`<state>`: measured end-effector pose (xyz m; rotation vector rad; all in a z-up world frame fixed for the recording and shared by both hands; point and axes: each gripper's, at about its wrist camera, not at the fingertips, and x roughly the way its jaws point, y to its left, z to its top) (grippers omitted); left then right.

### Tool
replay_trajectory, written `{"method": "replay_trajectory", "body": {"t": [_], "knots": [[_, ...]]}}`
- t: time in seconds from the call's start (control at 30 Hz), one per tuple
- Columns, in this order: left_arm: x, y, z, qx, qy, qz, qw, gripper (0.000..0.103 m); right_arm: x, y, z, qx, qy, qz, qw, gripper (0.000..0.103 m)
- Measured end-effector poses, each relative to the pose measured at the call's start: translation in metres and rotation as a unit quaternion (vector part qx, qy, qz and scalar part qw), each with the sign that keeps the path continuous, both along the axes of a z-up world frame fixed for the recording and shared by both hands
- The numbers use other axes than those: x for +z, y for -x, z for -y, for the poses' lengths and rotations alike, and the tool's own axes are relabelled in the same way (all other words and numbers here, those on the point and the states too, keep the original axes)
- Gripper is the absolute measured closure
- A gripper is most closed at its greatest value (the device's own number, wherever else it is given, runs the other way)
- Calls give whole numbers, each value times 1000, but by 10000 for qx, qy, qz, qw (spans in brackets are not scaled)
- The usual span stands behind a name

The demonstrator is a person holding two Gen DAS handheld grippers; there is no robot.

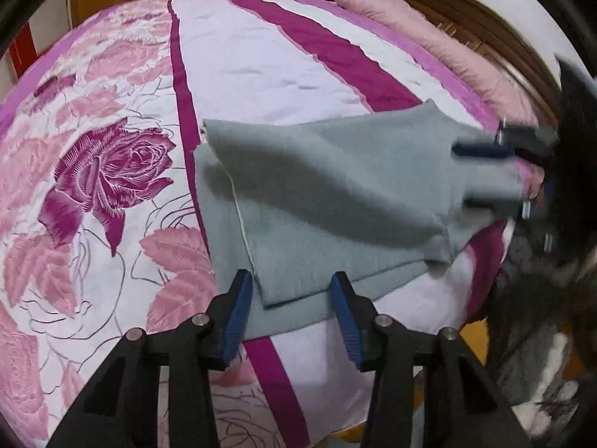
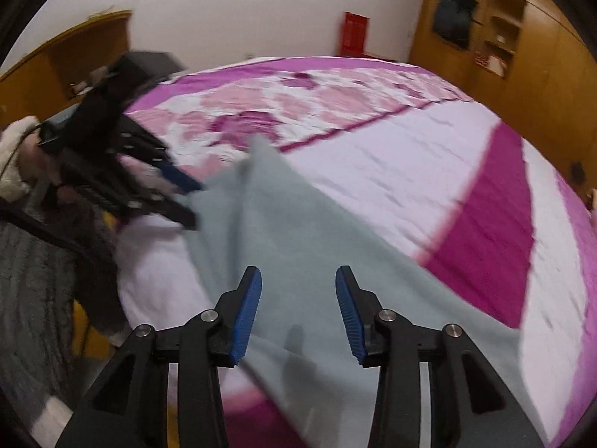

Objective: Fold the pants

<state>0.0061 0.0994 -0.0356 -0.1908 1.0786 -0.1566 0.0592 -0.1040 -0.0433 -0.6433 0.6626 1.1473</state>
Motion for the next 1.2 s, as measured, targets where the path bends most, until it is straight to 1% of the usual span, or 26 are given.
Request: {"method": "replay_trajectory", "body": {"t": [0.03,0.07,0.1,0.13,0.17,0.2,0.33,0.43,0.57,0.7,0.8,0.9,0.93,1.0,1.03,1.07,1.13,1.17,1.2], "knots": [[0,-2,-2,42,81,6,10000,60,-4,5,-4,47,-25,-58,10000,62],[0,-4,-4,111,62,2,9999,78,-8,8,-7,48,-27,-98,9999,62],[-1,-6,-6,226,-48,-1,9997,91,-11,9,-7,26,-14,-131,9999,62],[-1,-6,-8,280,-50,-3,9996,99,-17,9,-6,-46,24,-194,9998,62],[-1,-5,-11,297,65,-14,9995,99,-21,8,-3,-113,52,-235,9996,62],[0,-4,-11,309,78,23,9995,99,-23,6,1,-193,63,-268,9994,62],[7,6,-15,445,-62,227,9987,100,-23,-3,21,-489,6,-333,9983,62],[5,10,-25,611,-27,178,9980,100,-19,-11,37,-742,-82,-305,9967,62],[5,16,-34,758,-91,193,9969,99,-15,-19,53,-1009,-143,-276,9944,62],[4,19,-29,695,-311,164,9970,99,-17,-25,67,-1215,-110,-274,9922,62],[3,22,-26,668,-322,128,9972,99,-20,-26,76,-1286,-39,-197,9915,62],[7,28,-28,728,-239,135,9970,98,-18,-30,85,-1346,12,-113,9908,62],[12,30,-32,934,-314,200,9949,96,-15,-36,89,-1402,29,-45,9901,62],[24,36,-38,1192,-397,440,9911,84,-8,-48,96,-1479,-4,10,9890,62],[33,38,-41,1239,-402,589,9897,72,-4,-54,98,-1508,-20,28,9886,62],[44,37,-43,1223,-426,738,9888,64,0,-61,100,-1523,-34,52,9883,62],[61,24,-46,1075,-529,873,9889,58,8,-77,98,-1456,-10,130,9893,62],[64,14,-45,998,-560,849,9898,55,11,-83,93,-1380,28,167,9903,62],[65,-2,-44,862,-541,738,9921,55,14,-90,83,-1214,90,241,9923,62]]}}
